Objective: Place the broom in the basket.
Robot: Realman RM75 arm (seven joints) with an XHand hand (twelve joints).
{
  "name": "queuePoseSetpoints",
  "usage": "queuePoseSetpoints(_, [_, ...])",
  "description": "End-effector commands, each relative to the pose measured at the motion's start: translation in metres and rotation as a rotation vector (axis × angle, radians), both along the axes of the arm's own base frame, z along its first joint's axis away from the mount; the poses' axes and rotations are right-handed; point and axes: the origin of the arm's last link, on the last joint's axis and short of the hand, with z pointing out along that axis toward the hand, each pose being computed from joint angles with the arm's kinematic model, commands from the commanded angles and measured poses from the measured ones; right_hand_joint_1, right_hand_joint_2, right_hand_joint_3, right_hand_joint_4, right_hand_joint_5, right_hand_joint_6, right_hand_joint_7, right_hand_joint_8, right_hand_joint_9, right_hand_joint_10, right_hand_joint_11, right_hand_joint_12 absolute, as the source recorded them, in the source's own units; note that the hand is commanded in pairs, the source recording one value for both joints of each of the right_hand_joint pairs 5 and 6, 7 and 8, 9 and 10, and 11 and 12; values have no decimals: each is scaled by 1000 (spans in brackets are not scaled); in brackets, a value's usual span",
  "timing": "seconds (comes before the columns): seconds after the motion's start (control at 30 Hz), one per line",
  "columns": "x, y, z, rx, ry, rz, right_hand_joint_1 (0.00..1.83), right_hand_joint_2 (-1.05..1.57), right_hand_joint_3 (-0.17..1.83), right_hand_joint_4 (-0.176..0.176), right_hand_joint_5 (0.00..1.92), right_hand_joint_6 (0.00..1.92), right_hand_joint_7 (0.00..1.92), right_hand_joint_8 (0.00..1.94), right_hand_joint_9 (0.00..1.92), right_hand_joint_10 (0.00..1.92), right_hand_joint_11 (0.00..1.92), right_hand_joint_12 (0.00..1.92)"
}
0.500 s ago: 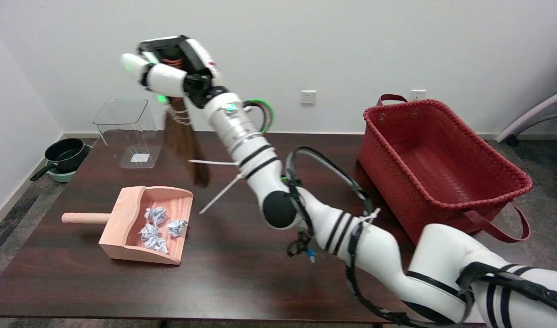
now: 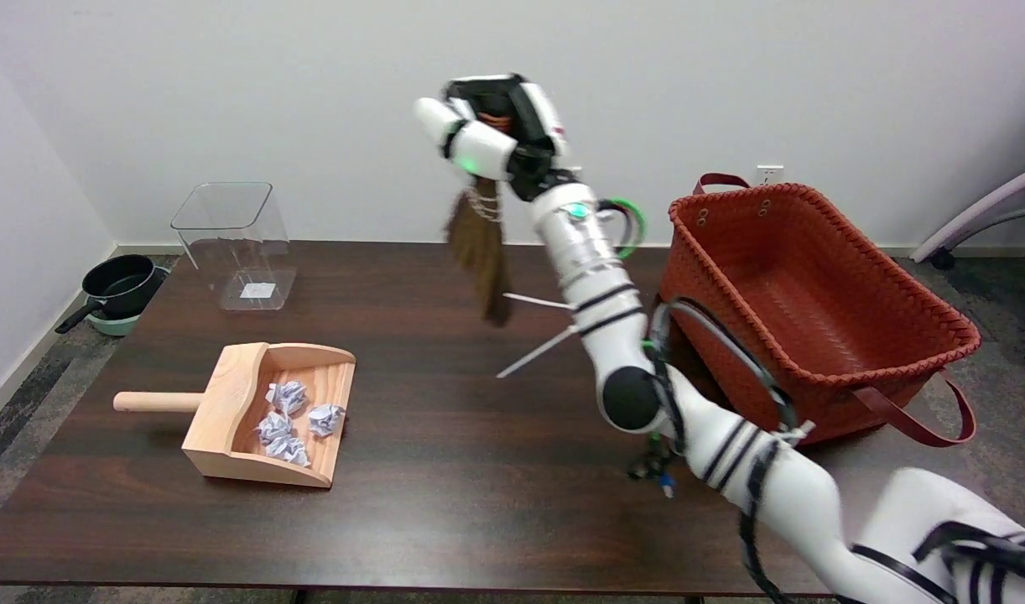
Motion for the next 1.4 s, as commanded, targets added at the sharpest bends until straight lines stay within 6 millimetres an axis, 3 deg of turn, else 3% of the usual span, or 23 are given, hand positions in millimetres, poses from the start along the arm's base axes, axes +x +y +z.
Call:
queuePoseSetpoints(0.03, [-37,57,81,-150,-28,-57,1156,1571,468,0,1920,1920,1920,1920,1889,1889,1872,1872])
queuePoseSetpoints(0.1, [-44,58,80,-154,-51,-73,1156,1571,469,0,1920,1920,1920,1920,1890,1890,1869,1869])
queuePoseSetpoints(0.2, [-45,58,100,-205,-94,-84,1158,1571,472,0,1920,1920,1920,1920,1891,1891,1867,1867])
queuePoseSetpoints(0.27, [-32,53,119,-215,-71,-74,1159,1571,472,0,1920,1920,1920,1920,1891,1891,1864,1864])
queuePoseSetpoints(0.4, [19,43,164,-224,28,-6,1160,1571,472,0,1920,1920,1920,1920,1891,1891,1859,1859])
queuePoseSetpoints(0.5, [46,42,191,-210,28,-4,1162,1571,469,0,1920,1920,1920,1920,1890,1890,1856,1856])
queuePoseSetpoints(0.6, [68,45,218,-206,76,-25,1162,1571,466,0,1920,1920,1920,1920,1890,1890,1853,1853])
queuePoseSetpoints(0.8, [85,61,262,-250,144,-77,1161,1571,462,0,1920,1920,1920,1920,1889,1889,1852,1852])
queuePoseSetpoints(1.07, [101,73,293,-270,142,-117,1160,1571,461,0,1920,1920,1920,1920,1883,1883,1849,1849])
queuePoseSetpoints(1.2, [99,70,289,-264,119,-110,1159,1571,455,0,1920,1920,1920,1920,1881,1881,1854,1854])
queuePoseSetpoints(1.33, [100,58,269,-218,72,-82,1154,1571,452,0,1920,1920,1920,1920,1882,1882,1859,1859])
queuePoseSetpoints(1.4, [104,56,269,-217,72,-72,1153,1571,458,0,1920,1920,1920,1920,1881,1881,1854,1854])
